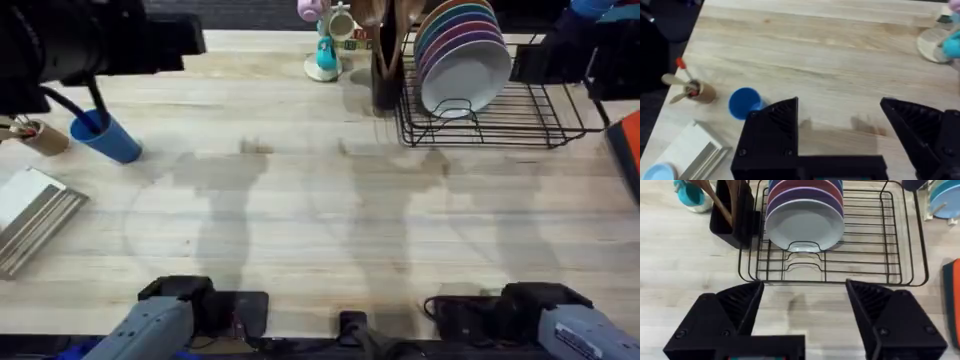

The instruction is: Pick up the cup on the table and put them onto the rack.

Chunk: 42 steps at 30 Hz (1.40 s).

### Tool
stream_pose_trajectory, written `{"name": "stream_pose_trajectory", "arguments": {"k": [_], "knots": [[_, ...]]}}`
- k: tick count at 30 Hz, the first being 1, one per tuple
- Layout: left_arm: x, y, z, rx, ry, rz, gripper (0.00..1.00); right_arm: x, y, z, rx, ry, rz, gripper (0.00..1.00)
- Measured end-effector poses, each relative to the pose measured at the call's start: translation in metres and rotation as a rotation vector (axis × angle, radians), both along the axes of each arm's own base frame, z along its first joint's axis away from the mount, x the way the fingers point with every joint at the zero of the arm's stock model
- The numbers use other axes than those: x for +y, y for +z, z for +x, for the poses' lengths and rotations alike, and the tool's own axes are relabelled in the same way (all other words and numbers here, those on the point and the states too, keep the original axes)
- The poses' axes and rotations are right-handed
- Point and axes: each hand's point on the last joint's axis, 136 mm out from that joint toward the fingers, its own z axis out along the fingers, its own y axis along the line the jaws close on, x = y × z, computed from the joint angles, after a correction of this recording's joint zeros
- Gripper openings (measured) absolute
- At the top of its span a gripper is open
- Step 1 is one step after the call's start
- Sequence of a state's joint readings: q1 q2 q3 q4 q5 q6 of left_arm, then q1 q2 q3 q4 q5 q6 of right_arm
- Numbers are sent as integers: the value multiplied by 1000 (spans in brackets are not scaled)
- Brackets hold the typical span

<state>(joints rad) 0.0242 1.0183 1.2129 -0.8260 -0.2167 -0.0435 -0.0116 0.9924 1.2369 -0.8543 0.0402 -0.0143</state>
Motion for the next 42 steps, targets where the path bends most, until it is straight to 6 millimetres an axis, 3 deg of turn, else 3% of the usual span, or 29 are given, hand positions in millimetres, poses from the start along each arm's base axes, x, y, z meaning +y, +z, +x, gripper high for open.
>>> {"name": "stream_pose_trajectory", "arguments": {"k": [7, 15, 30, 42], "knots": [[48, -10, -10, 29, 194, -29, 995, 0, 0, 0, -1, -39, 47, 996], [95, -47, -14, 146, 386, -83, 995, 0, 0, 0, -1, -48, 57, 996], [115, -113, 11, 335, 421, -112, 995, 0, 0, 0, -1, -48, 58, 996], [137, -149, 23, 393, 467, -129, 995, 0, 0, 0, -1, -48, 58, 995]]}}
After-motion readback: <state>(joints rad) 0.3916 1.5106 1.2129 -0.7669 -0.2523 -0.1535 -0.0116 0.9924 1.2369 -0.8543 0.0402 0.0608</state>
